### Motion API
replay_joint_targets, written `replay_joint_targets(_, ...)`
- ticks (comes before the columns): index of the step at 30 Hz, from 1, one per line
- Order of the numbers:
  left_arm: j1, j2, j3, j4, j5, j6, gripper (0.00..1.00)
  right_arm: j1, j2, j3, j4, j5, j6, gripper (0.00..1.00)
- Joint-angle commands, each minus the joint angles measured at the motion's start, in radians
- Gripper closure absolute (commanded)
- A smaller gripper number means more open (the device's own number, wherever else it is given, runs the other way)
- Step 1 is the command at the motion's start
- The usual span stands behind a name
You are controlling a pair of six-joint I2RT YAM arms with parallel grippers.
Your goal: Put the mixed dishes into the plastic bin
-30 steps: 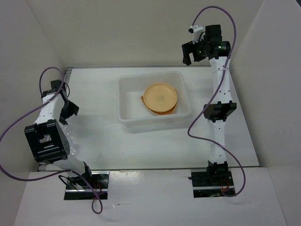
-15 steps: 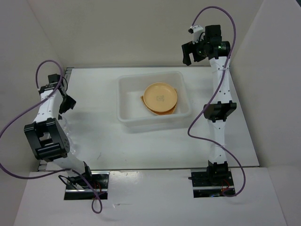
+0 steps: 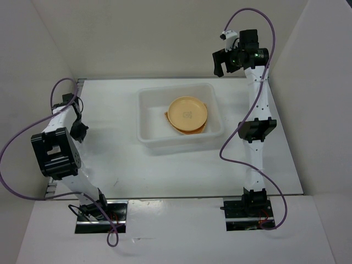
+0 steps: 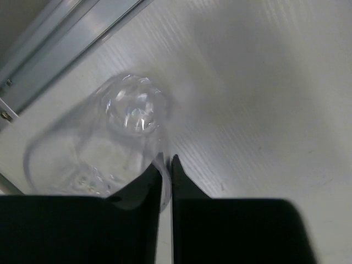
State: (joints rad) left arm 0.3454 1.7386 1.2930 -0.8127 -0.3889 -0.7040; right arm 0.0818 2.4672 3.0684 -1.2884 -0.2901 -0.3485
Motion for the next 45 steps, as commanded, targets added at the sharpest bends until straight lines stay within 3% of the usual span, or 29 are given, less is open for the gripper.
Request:
replay_joint_targets(1, 0.006, 0.016, 0.006, 0.001, 0.001, 0.018, 1.0, 0.01, 0.003, 0.0, -0.008, 0.008, 0.005, 0.02)
replay_joint_targets(6, -0.034, 0.016, 0.164, -0.062, 0.013, -0.007, 1.0, 0.019, 0.003, 0.0, -0.008, 0.008, 0.005, 0.02)
replay_joint_targets(8, -0.046, -0.025, 0.297, -0.062, 0.066, -0.029, 1.0, 0.029, 0.012, 0.0, -0.008, 0.017, 0.005, 0.02)
replay_joint_targets(10, -0.057, -0.065, 0.377, 0.047, 0.146, -0.038, 1.0, 0.038, 0.012, 0.0, -0.008, 0.026, 0.005, 0.02)
replay_joint_targets(11, -0.071, -0.114, 0.377, 0.117, 0.282, -0.019, 1.0, 0.038, 0.012, 0.01, -0.008, 0.026, 0.005, 0.02)
replay_joint_targets(12, -0.094, -0.135, 0.377, 0.289, 0.368, 0.024, 1.0, 0.038, 0.012, 0.01, -0.008, 0.026, 0.005, 0.02)
replay_joint_targets(14, -0.137, -0.114, 0.406, 0.386, 0.532, 0.055, 1.0, 0.047, 0.012, 0.019, -0.008, 0.035, 0.005, 0.02)
replay_joint_targets(16, -0.225, 0.053, 0.634, 0.307, 0.597, 0.134, 1.0, 0.047, 0.001, 0.02, -0.008, 0.058, 0.014, 0.02)
replay_joint_targets(17, -0.262, 0.126, 0.734, 0.188, 0.648, 0.177, 1.0, 0.047, 0.001, 0.02, -0.008, 0.058, 0.014, 0.02)
replay_joint_targets(18, -0.351, 0.2, 0.966, 0.106, 0.648, 0.222, 1.0, 0.047, -0.01, 0.02, -0.008, 0.068, 0.014, 0.02)
replay_joint_targets(19, -0.405, 0.328, 1.073, 0.028, 0.607, 0.288, 1.0, 0.047, -0.01, 0.03, -0.008, 0.068, 0.014, 0.02)
replay_joint_targets(20, -0.442, 0.357, 1.116, -0.015, 0.548, 0.288, 1.0, 0.047, -0.01, 0.03, -0.008, 0.068, 0.014, 0.02)
replay_joint_targets(24, -0.571, 0.439, 1.16, -0.072, 0.493, 0.305, 1.0, 0.047, -0.031, 0.03, -0.008, 0.086, 0.014, 0.02)
replay_joint_targets(31, -0.629, 0.533, 1.109, -0.18, 0.472, 0.295, 1.0, 0.038, -0.04, 0.03, -0.008, 0.086, 0.014, 0.02)
replay_joint_targets(45, -0.692, 0.671, 1.131, -0.189, 0.424, 0.285, 1.0, 0.038, -0.031, 0.03, -0.008, 0.068, 0.014, 0.02)
